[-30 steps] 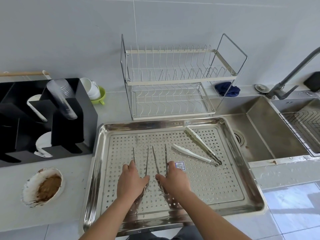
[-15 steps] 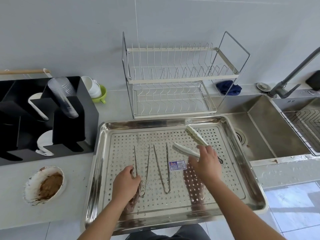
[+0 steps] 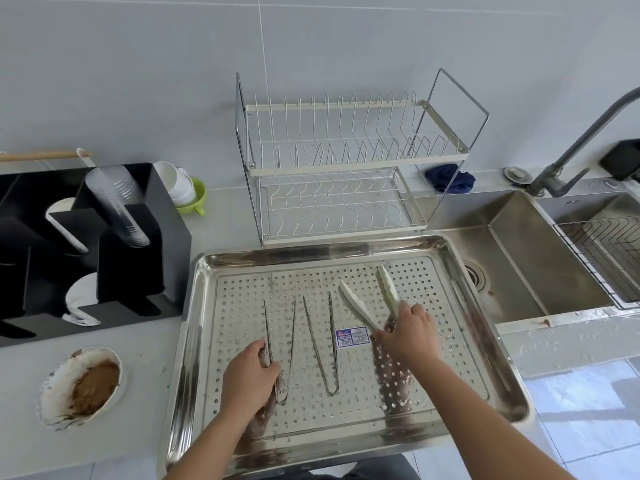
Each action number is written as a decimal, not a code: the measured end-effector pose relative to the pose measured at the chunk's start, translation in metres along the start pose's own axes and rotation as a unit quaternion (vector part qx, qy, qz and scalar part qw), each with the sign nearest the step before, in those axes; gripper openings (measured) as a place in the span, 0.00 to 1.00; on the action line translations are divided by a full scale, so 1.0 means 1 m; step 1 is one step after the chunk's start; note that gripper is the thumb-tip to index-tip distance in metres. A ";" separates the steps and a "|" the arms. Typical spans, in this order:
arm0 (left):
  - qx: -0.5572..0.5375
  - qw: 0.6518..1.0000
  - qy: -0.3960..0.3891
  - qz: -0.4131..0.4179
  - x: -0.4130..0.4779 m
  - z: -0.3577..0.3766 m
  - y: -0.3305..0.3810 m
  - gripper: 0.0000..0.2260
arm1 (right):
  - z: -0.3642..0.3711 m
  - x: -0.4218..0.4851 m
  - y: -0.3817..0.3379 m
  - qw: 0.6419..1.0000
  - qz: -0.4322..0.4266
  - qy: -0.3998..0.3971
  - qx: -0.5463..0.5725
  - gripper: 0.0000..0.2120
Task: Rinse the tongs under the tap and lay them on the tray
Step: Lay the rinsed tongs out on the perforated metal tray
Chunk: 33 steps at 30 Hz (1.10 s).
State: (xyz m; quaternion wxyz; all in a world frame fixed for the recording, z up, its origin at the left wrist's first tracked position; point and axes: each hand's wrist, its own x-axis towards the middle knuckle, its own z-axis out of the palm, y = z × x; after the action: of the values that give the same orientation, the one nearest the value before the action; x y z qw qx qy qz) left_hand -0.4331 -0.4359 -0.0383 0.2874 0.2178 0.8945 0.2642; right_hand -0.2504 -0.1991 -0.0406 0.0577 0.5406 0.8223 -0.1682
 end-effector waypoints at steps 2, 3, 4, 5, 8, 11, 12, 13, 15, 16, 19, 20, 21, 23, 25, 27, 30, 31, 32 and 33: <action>-0.008 1.000 0.001 0.000 0.000 0.000 0.000 0.26 | 0.005 -0.007 -0.002 1.000 0.015 -0.008 0.013 0.37; -0.010 1.000 0.002 0.001 -0.001 0.000 0.000 0.26 | 0.007 -0.011 -0.003 1.000 0.021 -0.012 0.018 0.38; -0.010 1.000 0.002 0.001 0.000 0.000 -0.001 0.26 | 0.010 -0.014 -0.003 0.999 0.026 -0.015 0.021 0.39; -0.010 1.000 0.002 0.001 0.000 0.000 -0.001 0.26 | 0.013 -0.017 -0.004 0.999 0.028 -0.017 0.023 0.40; -0.012 1.000 0.001 0.002 -0.001 -0.001 -0.001 0.26 | 0.019 -0.025 -0.008 0.998 0.038 -0.011 0.043 0.46; -0.015 1.000 0.004 0.006 -0.002 0.000 -0.001 0.25 | 0.023 -0.032 -0.011 0.997 0.041 -0.005 0.061 0.52; -0.014 1.000 0.005 0.008 -0.003 0.000 -0.001 0.25 | 0.024 -0.034 -0.012 0.997 0.041 -0.004 0.062 0.53; -0.014 1.000 0.007 0.009 -0.003 0.001 -0.002 0.25 | 0.025 -0.036 -0.012 0.997 0.042 -0.004 0.063 0.53; -0.015 1.000 0.010 0.011 -0.003 0.002 -0.002 0.25 | 0.027 -0.039 -0.014 0.997 0.046 -0.006 0.069 0.53; -0.016 1.000 0.012 0.012 -0.003 0.002 -0.002 0.25 | 0.027 -0.040 -0.015 0.996 0.047 -0.007 0.071 0.53; -0.016 1.000 0.017 0.019 -0.002 0.002 -0.003 0.24 | 0.027 -0.043 -0.017 0.996 0.045 -0.010 0.072 0.53; -0.008 0.999 0.027 0.026 -0.001 0.001 -0.004 0.23 | 0.028 -0.044 -0.017 0.996 0.044 -0.011 0.072 0.53; 0.015 0.998 0.044 0.037 0.000 -0.001 -0.007 0.22 | 0.028 -0.045 -0.017 0.996 0.044 -0.011 0.074 0.53; 0.114 0.987 0.086 0.079 0.005 -0.006 -0.014 0.20 | 0.028 -0.046 -0.018 0.996 0.042 -0.009 0.079 0.53; 0.225 0.958 0.117 0.133 0.013 -0.010 -0.024 0.18 | 0.027 -0.047 -0.018 0.996 0.042 -0.011 0.081 0.53; 0.289 0.933 0.133 0.168 0.018 -0.010 -0.033 0.18 | 0.026 -0.047 -0.019 0.996 0.041 -0.014 0.081 0.53; 0.311 0.920 0.147 0.188 0.021 -0.006 -0.040 0.18 | 0.025 -0.048 -0.020 0.996 0.041 -0.015 0.075 0.53; 0.312 0.918 0.153 0.191 0.020 -0.005 -0.041 0.17 | 0.025 -0.049 -0.020 0.996 0.041 -0.015 0.074 0.53; 0.311 0.917 0.156 0.194 0.019 -0.005 -0.042 0.17 | 0.025 -0.049 -0.020 0.996 0.041 -0.015 0.075 0.53; 0.311 0.918 0.155 0.192 0.018 -0.005 -0.041 0.19 | 0.025 -0.050 -0.020 0.996 0.041 -0.015 0.076 0.53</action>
State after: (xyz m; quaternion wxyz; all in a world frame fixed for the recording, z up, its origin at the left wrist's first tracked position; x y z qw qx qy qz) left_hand -0.4590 -0.4597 -0.0669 0.0064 0.4197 0.9061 0.0532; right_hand -0.2504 -0.2580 -0.0462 0.0357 0.5741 0.7832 -0.2361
